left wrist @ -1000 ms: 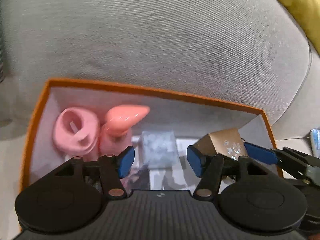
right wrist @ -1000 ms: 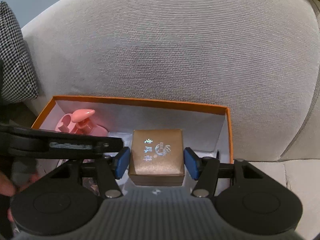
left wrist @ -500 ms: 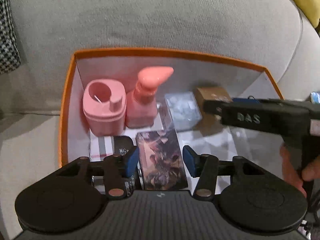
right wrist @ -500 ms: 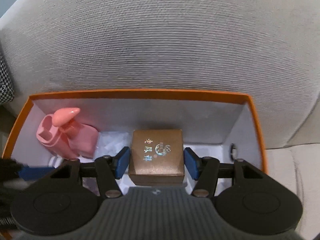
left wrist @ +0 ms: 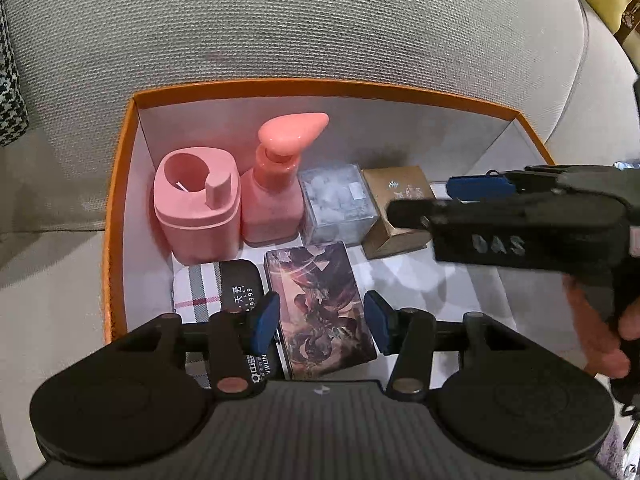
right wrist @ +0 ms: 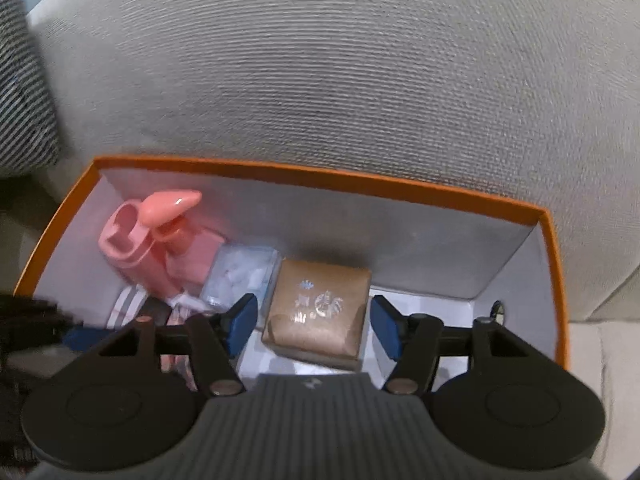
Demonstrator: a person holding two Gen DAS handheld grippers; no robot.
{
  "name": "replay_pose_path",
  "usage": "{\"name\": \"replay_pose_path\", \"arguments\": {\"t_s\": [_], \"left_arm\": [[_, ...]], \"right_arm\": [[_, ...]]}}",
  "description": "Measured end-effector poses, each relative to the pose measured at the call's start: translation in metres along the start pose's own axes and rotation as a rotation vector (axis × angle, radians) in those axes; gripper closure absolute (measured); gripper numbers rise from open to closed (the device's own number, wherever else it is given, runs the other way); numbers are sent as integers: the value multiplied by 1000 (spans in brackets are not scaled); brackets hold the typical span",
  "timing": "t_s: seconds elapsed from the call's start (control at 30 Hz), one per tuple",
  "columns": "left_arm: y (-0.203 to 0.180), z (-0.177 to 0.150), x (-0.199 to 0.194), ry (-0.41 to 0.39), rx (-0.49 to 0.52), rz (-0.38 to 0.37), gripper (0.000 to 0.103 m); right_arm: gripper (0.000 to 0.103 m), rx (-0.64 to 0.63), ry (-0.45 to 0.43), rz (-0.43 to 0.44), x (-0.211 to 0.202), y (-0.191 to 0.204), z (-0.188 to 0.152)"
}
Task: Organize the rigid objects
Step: 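Lower both boxes into the orange box and open both grippers, then withdraw both grippers from the orange box toward the remaining items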
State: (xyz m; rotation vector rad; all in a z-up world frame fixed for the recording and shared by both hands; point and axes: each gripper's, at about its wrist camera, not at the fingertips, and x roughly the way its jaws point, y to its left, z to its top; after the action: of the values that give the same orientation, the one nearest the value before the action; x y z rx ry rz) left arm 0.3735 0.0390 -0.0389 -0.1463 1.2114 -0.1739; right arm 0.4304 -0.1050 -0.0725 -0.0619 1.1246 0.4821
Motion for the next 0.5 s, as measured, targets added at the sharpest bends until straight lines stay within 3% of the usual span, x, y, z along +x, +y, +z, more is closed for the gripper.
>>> {"name": "replay_pose_path", "arguments": {"t_s": [0.23, 0.37, 0.5], "left_arm": [[-3, -2, 1, 0, 10, 15, 45], [-3, 0, 3, 2, 3, 13, 45], [-2, 1, 2, 4, 3, 7, 45]], "right_arm": [[42, -137, 87, 10, 0, 1, -12], [60, -175, 95, 3, 8, 3, -10], [63, -196, 79, -6, 12, 5, -5]]}}
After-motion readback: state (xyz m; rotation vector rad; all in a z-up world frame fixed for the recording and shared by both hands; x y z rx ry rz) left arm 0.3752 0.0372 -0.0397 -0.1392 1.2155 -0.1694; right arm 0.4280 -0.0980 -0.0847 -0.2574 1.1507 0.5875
